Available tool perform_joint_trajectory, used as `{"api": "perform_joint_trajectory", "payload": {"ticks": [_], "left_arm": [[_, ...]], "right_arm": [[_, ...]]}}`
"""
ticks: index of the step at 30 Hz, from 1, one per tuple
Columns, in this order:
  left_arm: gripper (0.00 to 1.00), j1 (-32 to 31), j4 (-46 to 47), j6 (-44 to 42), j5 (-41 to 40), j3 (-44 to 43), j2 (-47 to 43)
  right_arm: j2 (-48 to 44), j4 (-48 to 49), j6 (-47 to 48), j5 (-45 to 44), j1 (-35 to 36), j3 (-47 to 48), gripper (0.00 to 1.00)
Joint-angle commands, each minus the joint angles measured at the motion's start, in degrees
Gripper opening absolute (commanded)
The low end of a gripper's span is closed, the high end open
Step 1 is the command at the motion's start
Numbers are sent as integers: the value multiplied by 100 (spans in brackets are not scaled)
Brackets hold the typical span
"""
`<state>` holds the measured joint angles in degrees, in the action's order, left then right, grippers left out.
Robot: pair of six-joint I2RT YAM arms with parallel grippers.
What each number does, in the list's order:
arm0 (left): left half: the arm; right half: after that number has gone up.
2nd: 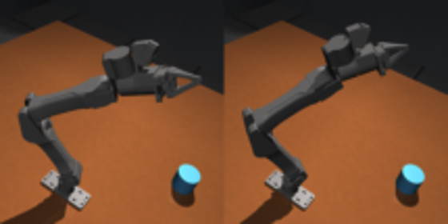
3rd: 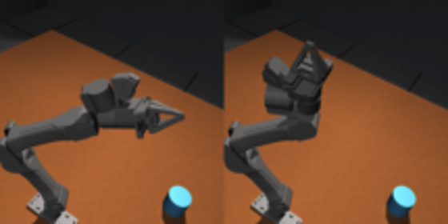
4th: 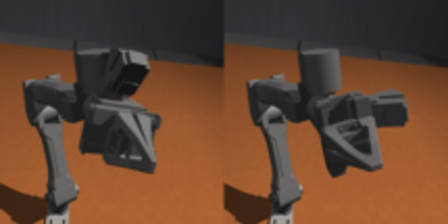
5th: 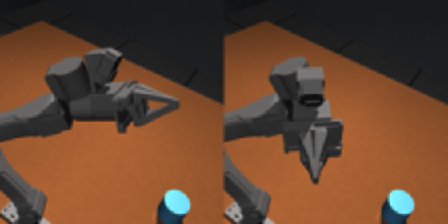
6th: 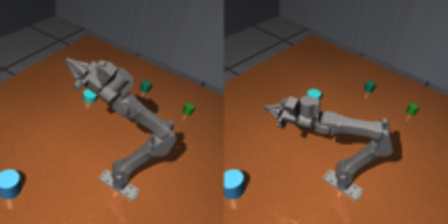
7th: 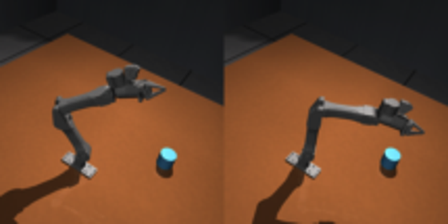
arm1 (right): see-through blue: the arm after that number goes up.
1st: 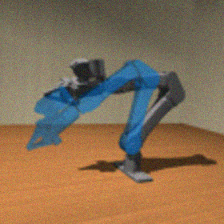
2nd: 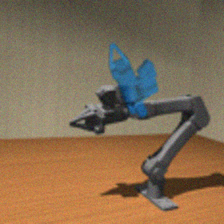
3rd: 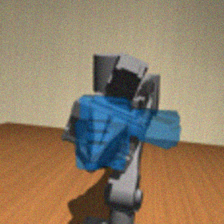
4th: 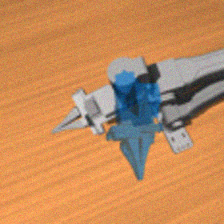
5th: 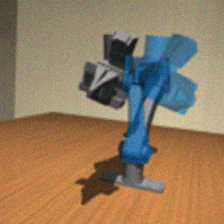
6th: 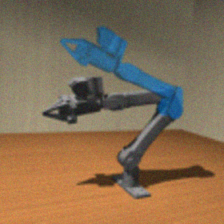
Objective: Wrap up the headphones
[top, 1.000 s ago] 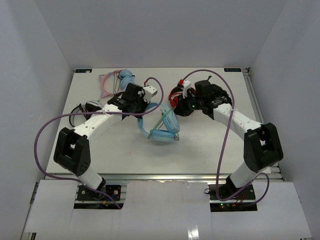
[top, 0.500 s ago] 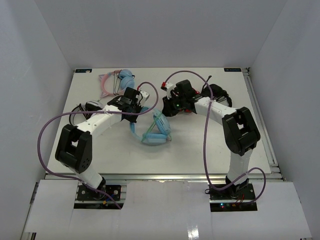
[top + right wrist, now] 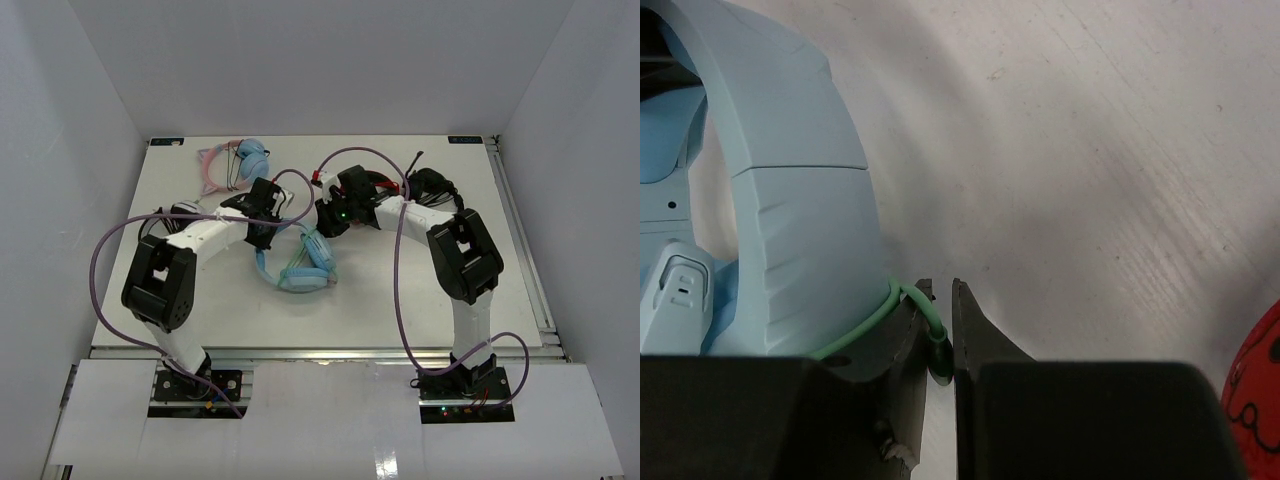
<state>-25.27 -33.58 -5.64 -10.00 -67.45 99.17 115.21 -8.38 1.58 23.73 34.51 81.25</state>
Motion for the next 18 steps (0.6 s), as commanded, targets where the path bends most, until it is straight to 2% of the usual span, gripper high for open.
{"api": "perform_joint_trajectory", "payload": {"ticks": [1, 4, 12, 18], "left_arm": [[0, 30, -557, -80, -249, -233, 460], [0, 50, -605, -68, -257, -404, 659], [0, 170, -571, 10, -259, -523, 821], [24, 206, -541, 46, -196, -568, 790]], "right_arm": [[93, 690, -114, -83, -50, 536, 10], [135, 700, -114, -318, -50, 541, 14], [273, 767, -279, -640, -49, 594, 14], [338, 776, -298, -730, -47, 603, 16]]}}
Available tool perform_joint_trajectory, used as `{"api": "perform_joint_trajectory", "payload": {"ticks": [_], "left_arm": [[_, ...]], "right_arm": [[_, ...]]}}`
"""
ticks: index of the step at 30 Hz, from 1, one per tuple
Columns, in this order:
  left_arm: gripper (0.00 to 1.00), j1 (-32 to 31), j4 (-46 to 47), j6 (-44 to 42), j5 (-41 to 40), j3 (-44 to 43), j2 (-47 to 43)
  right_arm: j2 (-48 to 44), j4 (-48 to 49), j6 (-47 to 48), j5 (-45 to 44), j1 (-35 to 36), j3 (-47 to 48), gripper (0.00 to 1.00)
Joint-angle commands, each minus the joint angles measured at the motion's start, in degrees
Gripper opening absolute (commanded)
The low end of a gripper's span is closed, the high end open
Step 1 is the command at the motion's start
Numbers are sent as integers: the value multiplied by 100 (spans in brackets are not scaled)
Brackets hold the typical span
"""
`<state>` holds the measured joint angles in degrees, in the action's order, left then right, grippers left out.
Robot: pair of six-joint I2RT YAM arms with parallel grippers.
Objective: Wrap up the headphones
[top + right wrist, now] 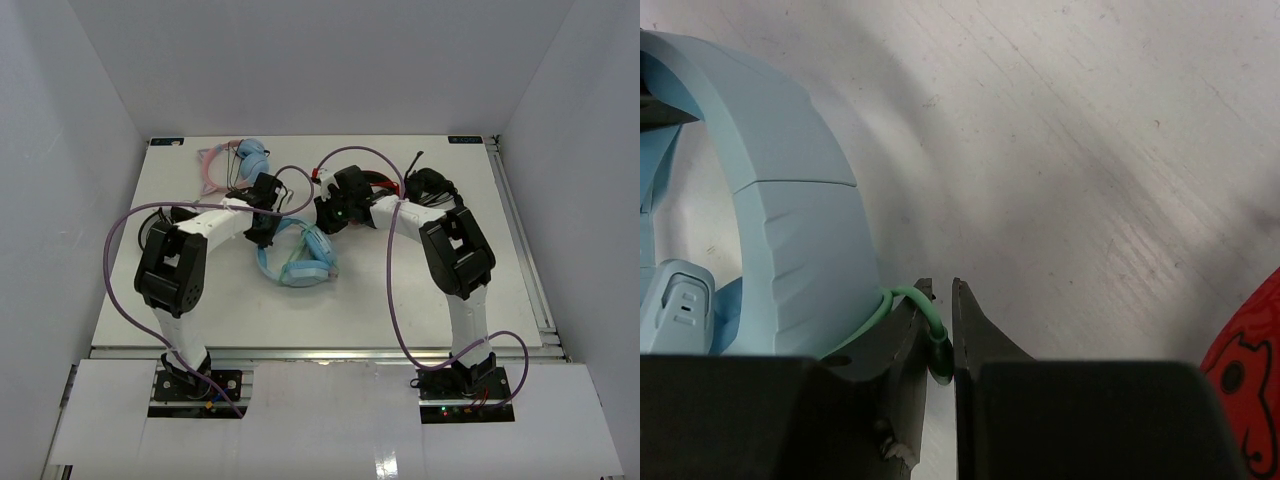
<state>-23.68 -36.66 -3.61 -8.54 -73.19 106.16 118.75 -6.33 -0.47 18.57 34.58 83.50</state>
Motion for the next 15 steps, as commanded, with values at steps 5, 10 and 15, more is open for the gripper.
{"api": "perform_joint_trajectory", "payload": {"ticks": [5, 10, 15], "left_arm": [[29, 53, -197, -135, -324, -7, 14], [30, 65, -170, -94, -352, -22, -34], [40, 74, -105, -61, -389, -14, -163]], "right_arm": [[12, 563, -93, -208, -57, 387, 18], [-34, 572, -90, -206, -57, 365, 18], [-80, 569, -67, -216, -57, 351, 21]]}}
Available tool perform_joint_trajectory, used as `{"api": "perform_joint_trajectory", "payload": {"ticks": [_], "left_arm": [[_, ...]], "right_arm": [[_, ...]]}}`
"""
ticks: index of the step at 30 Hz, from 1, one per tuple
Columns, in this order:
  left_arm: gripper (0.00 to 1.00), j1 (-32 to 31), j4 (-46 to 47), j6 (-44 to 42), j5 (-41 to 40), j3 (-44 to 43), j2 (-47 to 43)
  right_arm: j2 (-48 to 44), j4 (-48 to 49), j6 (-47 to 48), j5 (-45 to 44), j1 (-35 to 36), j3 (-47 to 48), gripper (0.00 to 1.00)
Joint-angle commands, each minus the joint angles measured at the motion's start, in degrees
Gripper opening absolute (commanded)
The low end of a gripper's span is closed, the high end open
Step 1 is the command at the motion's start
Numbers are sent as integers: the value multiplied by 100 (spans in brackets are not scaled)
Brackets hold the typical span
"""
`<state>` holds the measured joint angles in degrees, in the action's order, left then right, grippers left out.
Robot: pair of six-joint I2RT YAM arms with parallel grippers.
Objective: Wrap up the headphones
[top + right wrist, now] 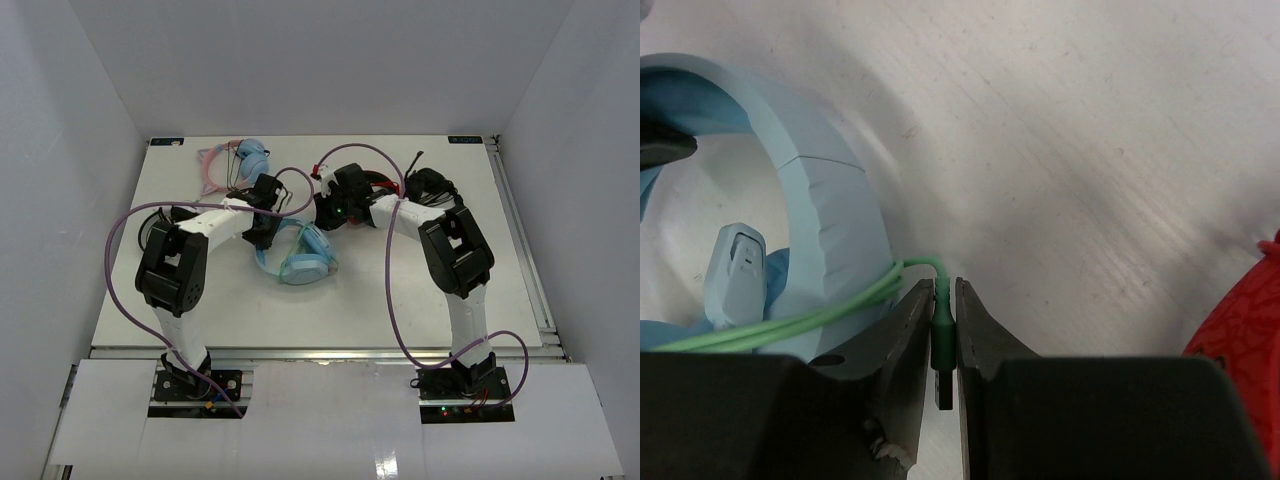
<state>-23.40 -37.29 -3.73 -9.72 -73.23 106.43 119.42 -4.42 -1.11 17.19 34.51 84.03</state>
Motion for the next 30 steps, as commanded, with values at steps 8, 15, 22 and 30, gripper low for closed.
{"api": "perform_joint_trajectory", "payload": {"ticks": [8, 15, 22, 30], "left_arm": [[51, 55, 10, 28, -343, -24, -383], [80, 55, 173, 192, -246, -176, -1073], [98, 55, 228, 596, -662, -416, -1600], [98, 46, 424, 1390, 120, -519, -2959]], "right_arm": [[-154, 379, -12, -66, -50, 274, 20], [-415, 377, 6, -298, -50, 202, 38], [-869, 133, 21, -860, -50, 182, 75], [-1693, -921, -90, -1972, -49, 434, 96]]}}
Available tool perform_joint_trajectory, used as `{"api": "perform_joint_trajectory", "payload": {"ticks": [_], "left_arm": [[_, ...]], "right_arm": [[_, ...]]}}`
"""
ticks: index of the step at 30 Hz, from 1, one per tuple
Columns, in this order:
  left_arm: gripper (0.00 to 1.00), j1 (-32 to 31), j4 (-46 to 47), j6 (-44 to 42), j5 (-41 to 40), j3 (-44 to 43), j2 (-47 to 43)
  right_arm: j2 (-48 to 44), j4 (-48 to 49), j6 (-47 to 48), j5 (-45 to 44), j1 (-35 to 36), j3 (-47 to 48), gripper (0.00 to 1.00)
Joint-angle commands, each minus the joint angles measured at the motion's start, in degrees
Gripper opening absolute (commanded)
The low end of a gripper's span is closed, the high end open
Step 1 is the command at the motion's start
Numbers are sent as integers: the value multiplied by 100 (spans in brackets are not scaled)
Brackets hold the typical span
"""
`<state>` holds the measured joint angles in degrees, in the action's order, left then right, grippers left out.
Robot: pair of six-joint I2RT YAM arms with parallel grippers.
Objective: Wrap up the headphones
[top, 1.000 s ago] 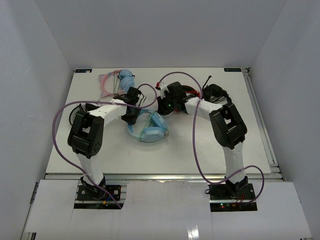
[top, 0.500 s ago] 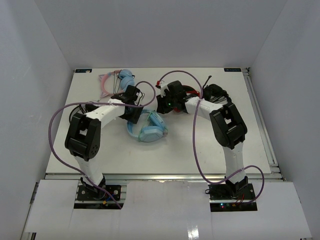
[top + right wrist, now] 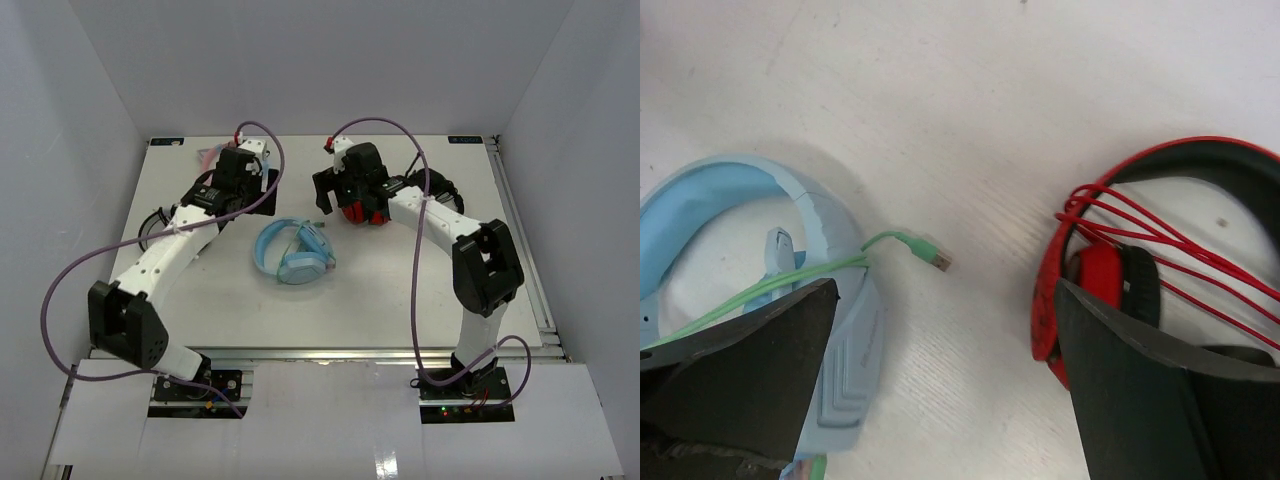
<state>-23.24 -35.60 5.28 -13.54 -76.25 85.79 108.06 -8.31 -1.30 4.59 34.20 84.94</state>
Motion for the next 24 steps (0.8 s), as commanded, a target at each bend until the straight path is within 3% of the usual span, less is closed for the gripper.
{"api": "perform_joint_trajectory", "payload": {"ticks": [1, 6, 11, 16, 24], "left_arm": [[98, 30, 401, 589, 944, 29, -1309], [98, 17, 1314, 1163, 1648, 1397, -2692], [98, -11, 1645, 1496, 2086, 2448, -3215], [97, -39, 2156, 1854, 2276, 3406, -4074], [96, -229, 2825, 2205, 2496, 4706, -4965]], "right_arm": [[-831, -701, -200, -830, -12, 259, 97], [-2159, -1037, -981, -1127, 12, -365, 90], [-3472, -1220, -1443, -722, 99, -1254, 90], [-5036, -760, -1834, -912, 289, -2880, 90], [-6520, -50, -1738, -789, 382, -4371, 90]]}}
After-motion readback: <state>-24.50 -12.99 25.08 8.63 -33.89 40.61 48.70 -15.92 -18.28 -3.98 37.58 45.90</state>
